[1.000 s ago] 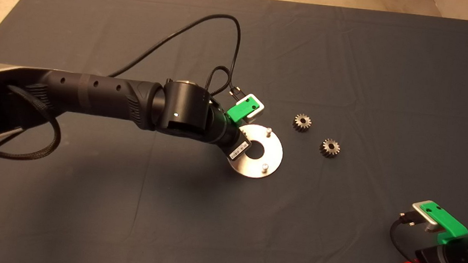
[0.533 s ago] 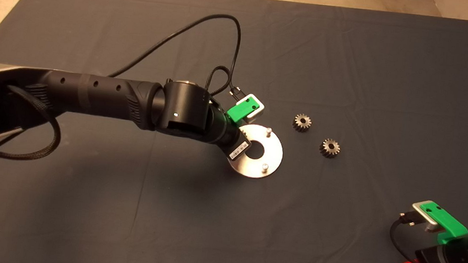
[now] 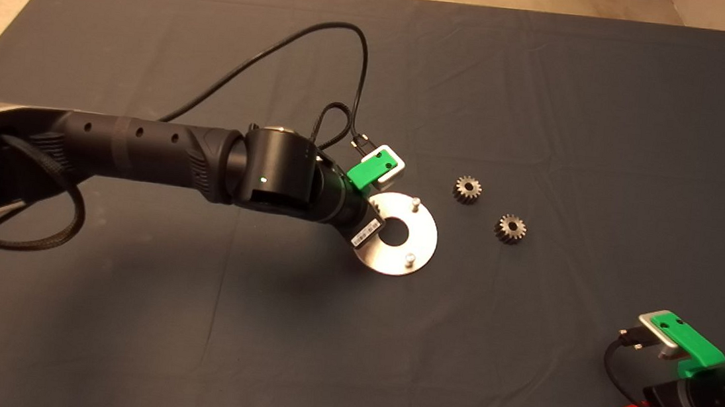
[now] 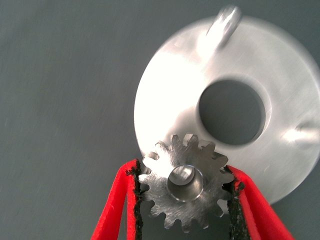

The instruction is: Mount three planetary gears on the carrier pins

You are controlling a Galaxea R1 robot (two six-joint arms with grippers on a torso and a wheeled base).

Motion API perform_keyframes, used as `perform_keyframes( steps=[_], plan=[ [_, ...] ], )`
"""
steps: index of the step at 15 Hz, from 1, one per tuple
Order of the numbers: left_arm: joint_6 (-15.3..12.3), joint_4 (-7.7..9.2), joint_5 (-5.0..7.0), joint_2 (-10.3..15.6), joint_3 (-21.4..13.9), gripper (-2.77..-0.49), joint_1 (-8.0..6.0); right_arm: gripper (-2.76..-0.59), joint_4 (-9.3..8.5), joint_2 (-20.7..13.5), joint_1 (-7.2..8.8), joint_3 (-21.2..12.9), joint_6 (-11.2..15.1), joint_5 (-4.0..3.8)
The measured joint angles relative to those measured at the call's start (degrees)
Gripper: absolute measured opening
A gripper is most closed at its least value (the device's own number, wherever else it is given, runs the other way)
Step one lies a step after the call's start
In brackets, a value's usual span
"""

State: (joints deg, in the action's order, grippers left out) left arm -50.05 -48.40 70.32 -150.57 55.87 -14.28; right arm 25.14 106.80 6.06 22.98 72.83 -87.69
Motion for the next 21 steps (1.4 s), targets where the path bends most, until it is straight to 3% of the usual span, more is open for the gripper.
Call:
perform_keyframes(
  steps=[8,12,21],
  plan=[
    [0.0,-0.06,0.23,0.5,-0.7,-2.45,0.13,-0.86,0.0,0.0,0.33,0.0,0.0,0.0],
    [0.0,-0.13,1.23,-0.2,-0.7,-2.45,0.13,-0.86,0.0,0.0,0.38,0.0,0.0,0.01],
    [0.0,0.0,1.17,-0.2,-0.4,-2.42,0.46,-0.86,0.0,0.0,0.48,0.0,0.0,0.02]
  ],
)
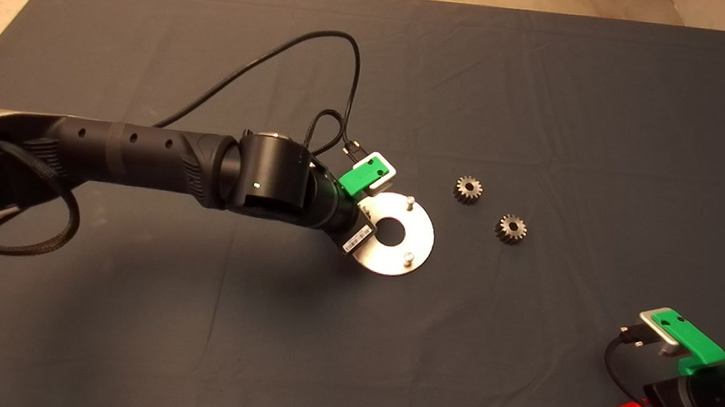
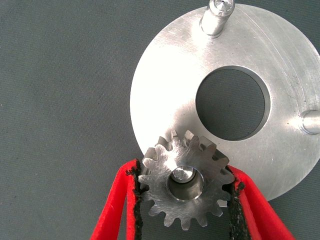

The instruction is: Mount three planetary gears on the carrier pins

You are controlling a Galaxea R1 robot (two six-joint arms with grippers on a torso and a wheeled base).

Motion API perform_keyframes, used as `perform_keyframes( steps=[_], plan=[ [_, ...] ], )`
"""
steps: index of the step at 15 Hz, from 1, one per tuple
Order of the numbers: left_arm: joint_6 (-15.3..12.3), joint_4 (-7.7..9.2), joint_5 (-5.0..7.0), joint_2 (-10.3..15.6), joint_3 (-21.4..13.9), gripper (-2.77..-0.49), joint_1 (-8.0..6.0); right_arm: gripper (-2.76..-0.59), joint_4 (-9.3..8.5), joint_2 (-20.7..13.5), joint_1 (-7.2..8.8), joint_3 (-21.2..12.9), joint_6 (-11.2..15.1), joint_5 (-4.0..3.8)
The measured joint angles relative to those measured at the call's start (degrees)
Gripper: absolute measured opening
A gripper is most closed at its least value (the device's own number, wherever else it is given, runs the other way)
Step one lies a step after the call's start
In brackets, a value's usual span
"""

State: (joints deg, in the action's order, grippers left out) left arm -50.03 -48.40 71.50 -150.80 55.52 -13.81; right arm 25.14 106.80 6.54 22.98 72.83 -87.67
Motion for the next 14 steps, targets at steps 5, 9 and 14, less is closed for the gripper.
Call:
perform_keyframes(
  steps=[5,9,14],
  plan=[
    [0.0,0.09,0.01,0.0,0.0,-2.32,0.0,-0.86,0.0,0.0,0.02,0.0,0.0,-0.01],
    [0.0,0.09,0.02,0.0,0.0,-2.32,-0.01,-0.86,0.0,0.0,0.31,0.0,0.0,0.0],
    [0.0,0.07,0.01,0.0,0.0,-2.1,-0.02,-0.86,0.0,0.0,0.32,0.0,0.0,-0.02]
  ],
)
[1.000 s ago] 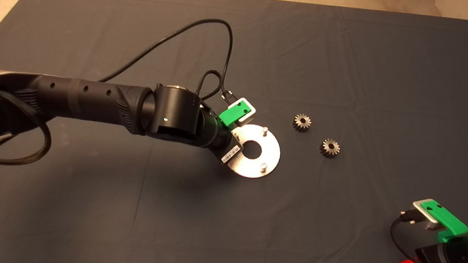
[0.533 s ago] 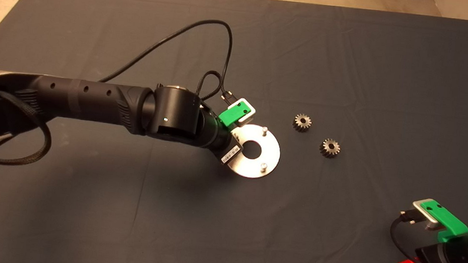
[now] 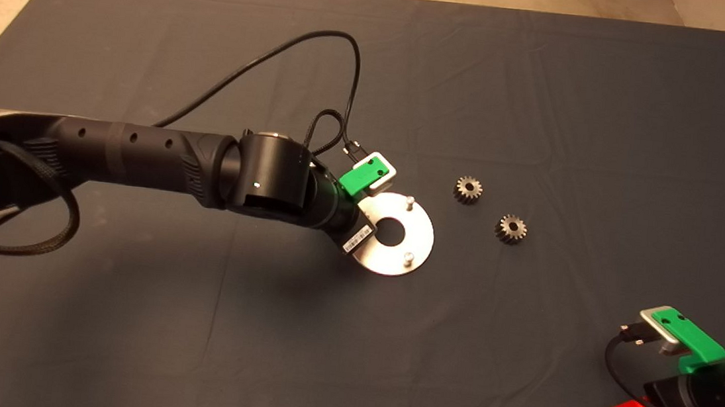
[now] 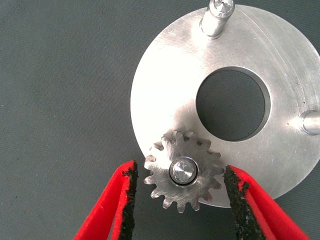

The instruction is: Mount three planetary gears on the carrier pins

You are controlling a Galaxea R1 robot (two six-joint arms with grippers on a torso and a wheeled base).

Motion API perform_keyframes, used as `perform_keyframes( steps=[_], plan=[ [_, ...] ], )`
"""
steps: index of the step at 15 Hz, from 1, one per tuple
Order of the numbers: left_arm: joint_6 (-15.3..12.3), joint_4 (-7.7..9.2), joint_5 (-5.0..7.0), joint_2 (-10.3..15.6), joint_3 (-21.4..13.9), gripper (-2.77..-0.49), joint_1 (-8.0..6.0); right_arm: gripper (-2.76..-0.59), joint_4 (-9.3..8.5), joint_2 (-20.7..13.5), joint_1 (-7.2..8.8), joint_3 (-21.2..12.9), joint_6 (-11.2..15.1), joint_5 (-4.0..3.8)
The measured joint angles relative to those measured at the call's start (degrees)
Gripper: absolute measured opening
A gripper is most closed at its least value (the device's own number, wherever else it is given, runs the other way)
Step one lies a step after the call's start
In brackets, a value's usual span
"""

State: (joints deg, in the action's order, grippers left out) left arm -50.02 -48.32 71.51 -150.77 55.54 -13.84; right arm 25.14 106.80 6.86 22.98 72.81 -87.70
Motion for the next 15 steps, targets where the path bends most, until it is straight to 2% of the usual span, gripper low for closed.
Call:
perform_keyframes(
  steps=[6,9,10,11,12,14,15],
  plan=[
    [0.0,0.04,-0.06,0.6,0.0,-2.1,0.01,-0.86,0.0,0.0,-0.01,0.0,0.0,0.02],
    [0.0,0.1,0.04,3.6,-2.9,-2.1,0.0,-0.86,0.0,0.0,-0.01,0.0,-0.1,0.02],
    [0.0,0.32,0.49,5.0,-4.5,-2.1,-0.02,-0.86,0.0,0.0,0.0,0.0,-0.1,-0.01],
    [0.0,0.56,1.79,6.1,-5.7,-2.09,-0.02,-0.86,0.0,0.0,-0.01,0.0,-0.1,0.01],
    [0.0,0.98,3.96,7.1,-7.2,-1.99,-0.02,-0.86,0.0,0.0,0.0,0.0,-0.2,0.02],
    [-0.1,2.07,7.24,9.8,-11.6,-1.95,-0.02,-0.86,0.0,0.0,-0.01,0.0,-0.1,0.0],
    [-1.0,2.53,8.65,11.3,-14.3,-1.95,-0.05,-0.86,0.0,0.0,-0.01,0.0,-0.2,-0.01]
  ],
)
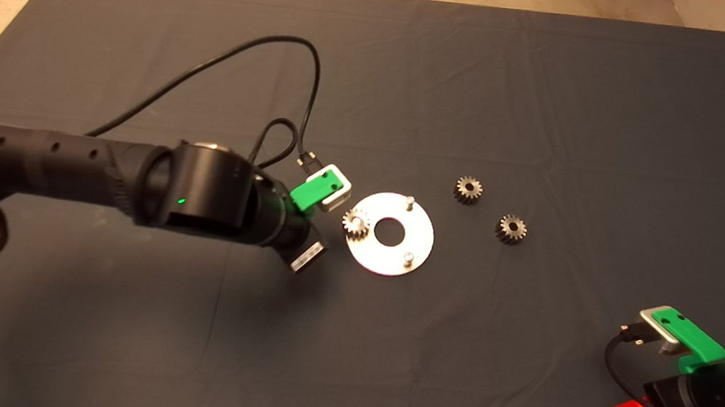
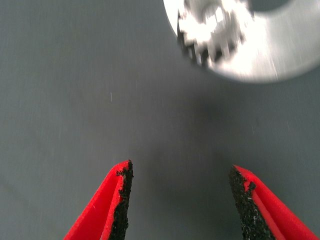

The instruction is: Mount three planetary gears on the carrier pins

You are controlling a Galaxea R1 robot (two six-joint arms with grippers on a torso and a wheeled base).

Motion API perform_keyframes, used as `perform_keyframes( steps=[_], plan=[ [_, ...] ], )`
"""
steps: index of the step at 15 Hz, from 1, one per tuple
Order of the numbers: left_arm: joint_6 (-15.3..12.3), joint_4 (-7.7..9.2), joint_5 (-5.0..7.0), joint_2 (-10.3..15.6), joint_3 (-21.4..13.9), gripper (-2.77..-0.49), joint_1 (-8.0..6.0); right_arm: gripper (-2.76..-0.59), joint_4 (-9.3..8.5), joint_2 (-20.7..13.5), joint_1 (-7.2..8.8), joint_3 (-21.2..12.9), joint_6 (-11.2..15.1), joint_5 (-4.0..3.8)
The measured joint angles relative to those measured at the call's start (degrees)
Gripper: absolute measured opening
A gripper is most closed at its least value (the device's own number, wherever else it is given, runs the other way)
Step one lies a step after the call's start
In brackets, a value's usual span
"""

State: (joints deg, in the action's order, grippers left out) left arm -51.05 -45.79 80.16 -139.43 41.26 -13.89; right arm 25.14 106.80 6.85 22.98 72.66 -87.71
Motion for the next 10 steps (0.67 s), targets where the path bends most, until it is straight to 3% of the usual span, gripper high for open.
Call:
perform_keyframes(
  steps=[3,4,7,10],
  plan=[
    [-6.8,2.62,6.1,4.1,-8.1,-1.95,-0.21,-0.86,0.0,0.0,1.13,0.0,0.0,0.04],
    [-9.7,3.24,7.25,4.7,-11.1,-1.95,-0.64,-0.86,0.0,0.0,1.58,0.0,-0.3,0.04],
    [-19.7,4.59,6.96,5.5,-17.7,-1.95,-2.01,-0.86,0.01,0.2,3.08,0.3,-1.6,0.01],
    [-23.1,5.75,7.19,6.9,-19.9,-1.95,-2.35,-0.86,0.01,2.8,4.52,4.0,-2.8,-0.02]
  ],
)
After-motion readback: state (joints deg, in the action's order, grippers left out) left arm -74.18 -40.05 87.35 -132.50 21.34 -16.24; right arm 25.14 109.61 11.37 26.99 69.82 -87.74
